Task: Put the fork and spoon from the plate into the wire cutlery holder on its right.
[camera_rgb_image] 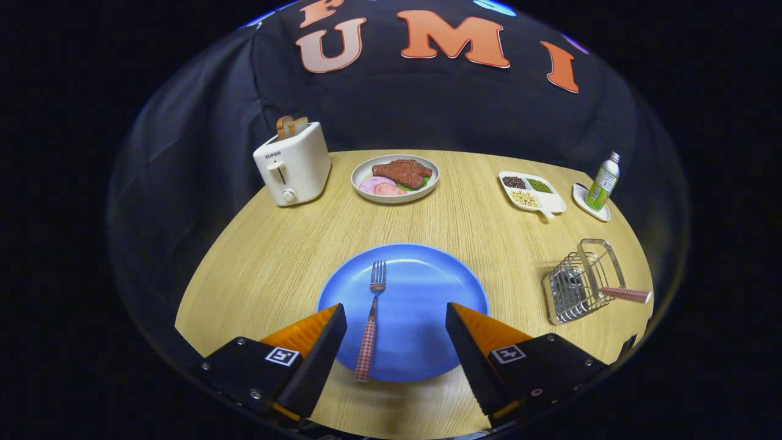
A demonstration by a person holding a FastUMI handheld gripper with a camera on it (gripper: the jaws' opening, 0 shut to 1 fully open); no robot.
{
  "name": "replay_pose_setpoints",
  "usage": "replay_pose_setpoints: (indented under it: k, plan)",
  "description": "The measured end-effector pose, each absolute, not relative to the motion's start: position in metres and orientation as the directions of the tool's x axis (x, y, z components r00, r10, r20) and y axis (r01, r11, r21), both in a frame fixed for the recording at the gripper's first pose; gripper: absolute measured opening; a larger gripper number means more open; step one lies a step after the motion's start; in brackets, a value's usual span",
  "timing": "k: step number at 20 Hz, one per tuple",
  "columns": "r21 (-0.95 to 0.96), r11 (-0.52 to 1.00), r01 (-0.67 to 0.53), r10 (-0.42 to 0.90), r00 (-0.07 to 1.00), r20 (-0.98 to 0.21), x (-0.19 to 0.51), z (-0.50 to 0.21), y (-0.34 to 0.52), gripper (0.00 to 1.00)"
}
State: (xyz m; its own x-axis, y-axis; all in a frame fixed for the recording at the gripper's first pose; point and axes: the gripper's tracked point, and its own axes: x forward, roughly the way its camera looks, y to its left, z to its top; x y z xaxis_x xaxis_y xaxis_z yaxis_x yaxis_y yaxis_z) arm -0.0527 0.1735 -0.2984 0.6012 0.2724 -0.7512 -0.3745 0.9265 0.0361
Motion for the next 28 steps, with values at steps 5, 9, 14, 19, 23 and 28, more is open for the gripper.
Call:
replay_pose_setpoints:
  k: [5,9,14,19,23,28]
  plan:
    - [0.038,0.919,-0.393,0.278,0.576,-0.769,-0.060,-0.323,0.187,0.98]
    - [0.034,0.914,-0.404,0.279,0.566,-0.775,-0.065,-0.338,0.194,0.81]
    - [0.052,0.913,-0.405,0.284,0.541,-0.792,-0.069,-0.353,0.201,0.62]
    - [0.055,0.914,-0.403,0.280,0.525,-0.803,-0.071,-0.360,0.201,0.37]
    - [0.061,0.919,-0.390,0.278,0.529,-0.802,-0.068,-0.360,0.198,0.12]
    - [0.101,0.924,-0.369,0.297,0.526,-0.797,-0.060,-0.342,0.190,0.08]
